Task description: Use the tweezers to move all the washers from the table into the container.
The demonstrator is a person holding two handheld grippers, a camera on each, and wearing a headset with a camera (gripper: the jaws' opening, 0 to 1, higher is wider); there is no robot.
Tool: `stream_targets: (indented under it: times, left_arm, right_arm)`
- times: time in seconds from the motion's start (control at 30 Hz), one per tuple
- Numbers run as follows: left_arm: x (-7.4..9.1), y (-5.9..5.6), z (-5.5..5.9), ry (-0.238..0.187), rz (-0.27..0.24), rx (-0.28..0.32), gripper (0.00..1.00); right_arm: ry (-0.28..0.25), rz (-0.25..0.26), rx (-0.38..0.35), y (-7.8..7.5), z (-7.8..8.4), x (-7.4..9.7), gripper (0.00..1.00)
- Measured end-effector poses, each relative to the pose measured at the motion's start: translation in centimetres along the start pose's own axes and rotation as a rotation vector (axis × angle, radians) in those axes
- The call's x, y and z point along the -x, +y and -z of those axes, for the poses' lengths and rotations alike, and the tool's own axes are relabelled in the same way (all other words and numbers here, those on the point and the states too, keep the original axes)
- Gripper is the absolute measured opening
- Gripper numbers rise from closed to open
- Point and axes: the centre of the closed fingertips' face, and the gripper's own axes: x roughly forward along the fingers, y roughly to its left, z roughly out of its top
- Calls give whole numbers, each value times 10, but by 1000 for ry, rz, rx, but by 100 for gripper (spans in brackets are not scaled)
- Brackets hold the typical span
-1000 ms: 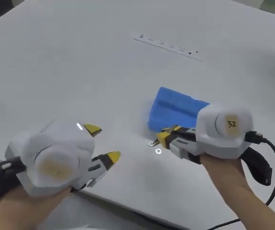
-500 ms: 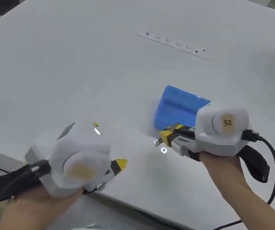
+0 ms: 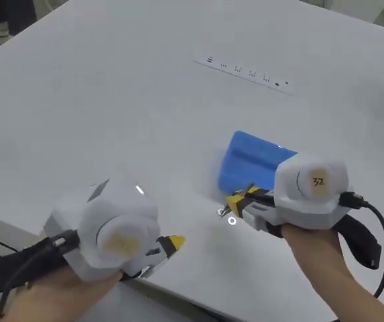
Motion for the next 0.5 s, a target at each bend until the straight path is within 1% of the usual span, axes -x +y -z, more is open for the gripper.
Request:
stream_targets:
  times: [0.2,0.27,0.37,0.5]
  left_arm:
    - [-1,0,-1,-1,-5,-3,76]
    - [0,1,-1,0,-10,-8,76]
    - [-1,1,0,0,-8,-10,76]
    - [-1,1,0,1,-9,-13,76]
  right_arm:
    - [-53,12,31,1,-21,17,3]
    - [-85,35,55,-3,-34,26,3]
    - [-119,53,60,-8,-49,35,3]
    - [-156,88,65,-19,-64,41,3]
